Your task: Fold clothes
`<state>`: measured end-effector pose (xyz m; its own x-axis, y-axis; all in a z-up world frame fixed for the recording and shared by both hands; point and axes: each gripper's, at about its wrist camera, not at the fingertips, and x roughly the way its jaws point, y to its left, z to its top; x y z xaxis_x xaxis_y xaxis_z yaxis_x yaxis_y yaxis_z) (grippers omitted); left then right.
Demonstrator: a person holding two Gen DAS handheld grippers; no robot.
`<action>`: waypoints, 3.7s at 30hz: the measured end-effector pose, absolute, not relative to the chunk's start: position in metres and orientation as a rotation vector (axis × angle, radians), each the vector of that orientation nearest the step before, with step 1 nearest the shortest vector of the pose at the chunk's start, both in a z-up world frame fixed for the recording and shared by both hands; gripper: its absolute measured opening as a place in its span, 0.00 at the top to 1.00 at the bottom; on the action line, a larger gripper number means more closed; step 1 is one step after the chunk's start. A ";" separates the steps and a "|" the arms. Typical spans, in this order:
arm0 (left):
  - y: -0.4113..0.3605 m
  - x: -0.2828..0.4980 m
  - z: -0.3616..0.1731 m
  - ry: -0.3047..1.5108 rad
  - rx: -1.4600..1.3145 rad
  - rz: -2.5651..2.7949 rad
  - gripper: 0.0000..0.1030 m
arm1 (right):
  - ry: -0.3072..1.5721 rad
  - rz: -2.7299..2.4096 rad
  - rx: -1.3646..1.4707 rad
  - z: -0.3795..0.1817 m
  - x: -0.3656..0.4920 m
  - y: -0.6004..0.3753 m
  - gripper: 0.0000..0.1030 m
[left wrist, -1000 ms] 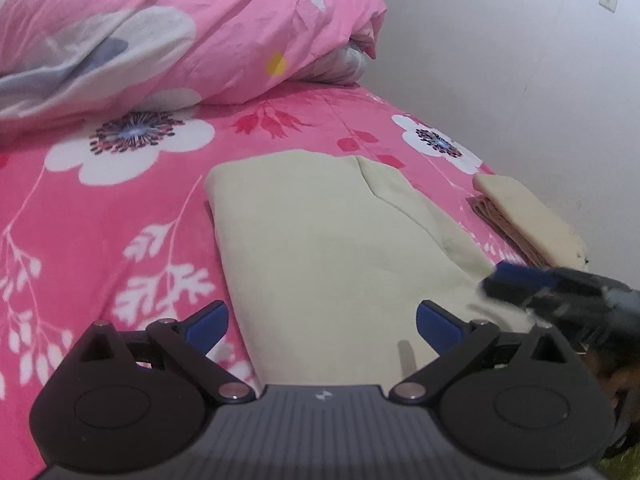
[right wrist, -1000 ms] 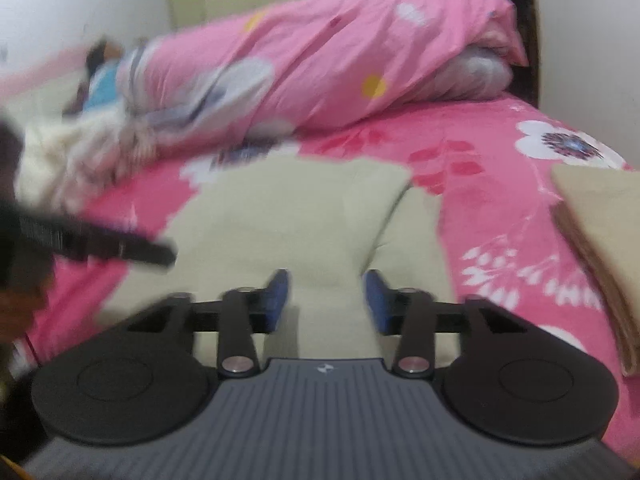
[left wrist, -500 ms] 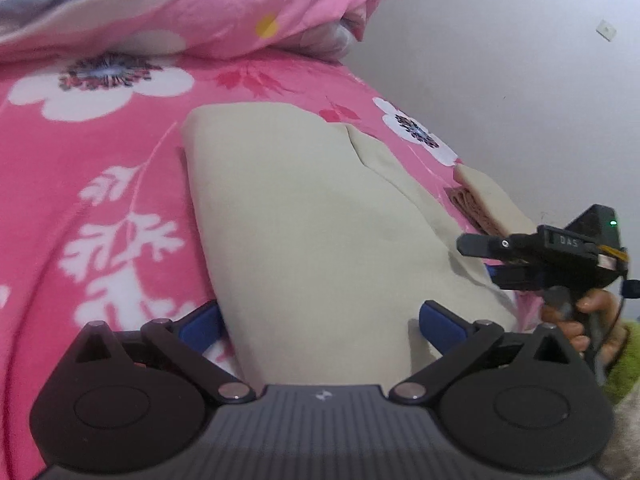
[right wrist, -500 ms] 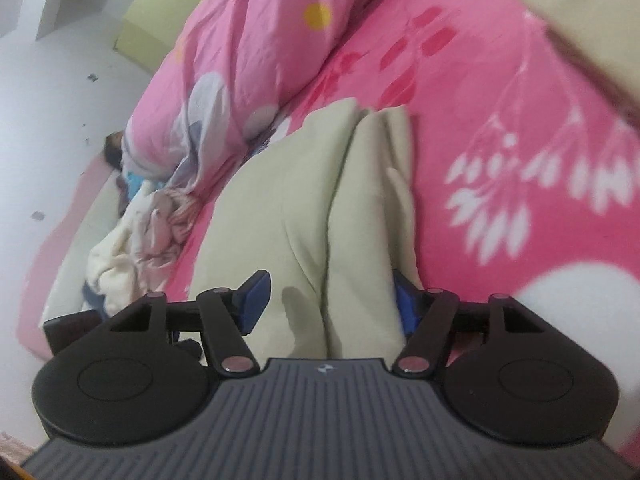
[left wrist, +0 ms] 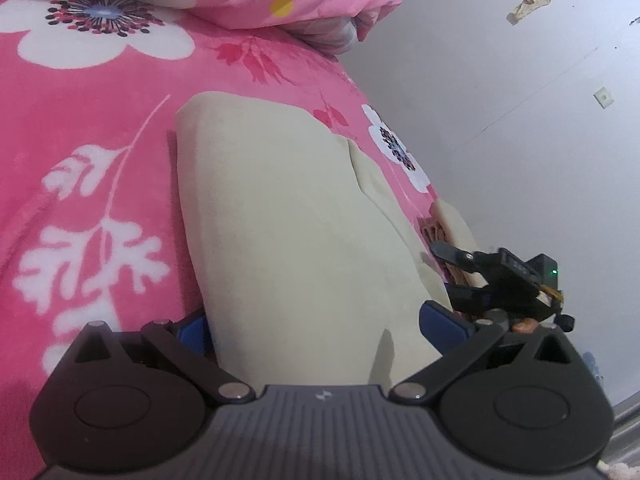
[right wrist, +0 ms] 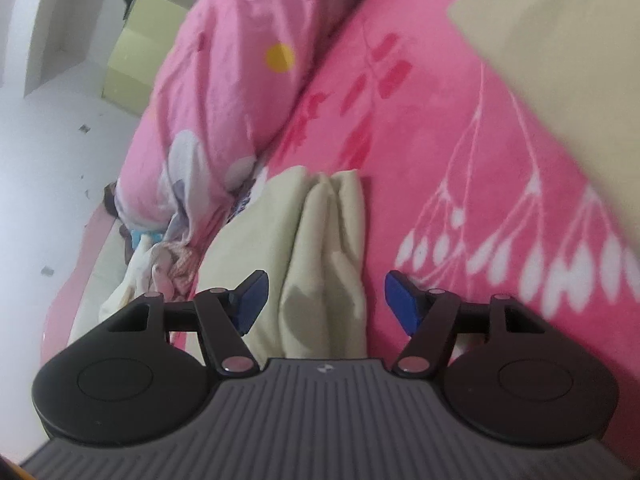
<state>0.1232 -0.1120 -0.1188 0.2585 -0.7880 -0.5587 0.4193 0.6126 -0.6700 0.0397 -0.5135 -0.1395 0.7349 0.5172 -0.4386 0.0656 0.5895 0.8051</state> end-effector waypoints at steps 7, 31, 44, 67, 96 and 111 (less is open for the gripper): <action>-0.113 0.125 -0.118 1.004 -0.414 -0.866 0.00 | 0.747 0.368 0.806 -0.141 0.055 -0.483 0.36; -0.113 0.113 -0.122 0.913 -0.332 -0.926 0.00 | 0.835 0.654 0.765 -0.146 0.058 -0.459 0.42; -0.124 0.112 -0.101 0.968 -0.378 -0.830 0.00 | 0.872 0.517 0.557 -0.107 0.068 -0.424 0.54; -0.185 0.120 -0.005 0.829 -0.412 -0.975 0.01 | 0.717 0.390 0.364 0.001 0.045 -0.460 0.57; -0.468 0.331 -0.091 0.809 -0.468 -1.147 0.01 | 0.762 0.264 0.168 -0.026 0.228 -0.736 0.56; -0.459 0.347 -0.136 0.894 -0.559 -1.134 0.03 | 0.841 0.097 0.179 -0.061 0.244 -0.756 0.17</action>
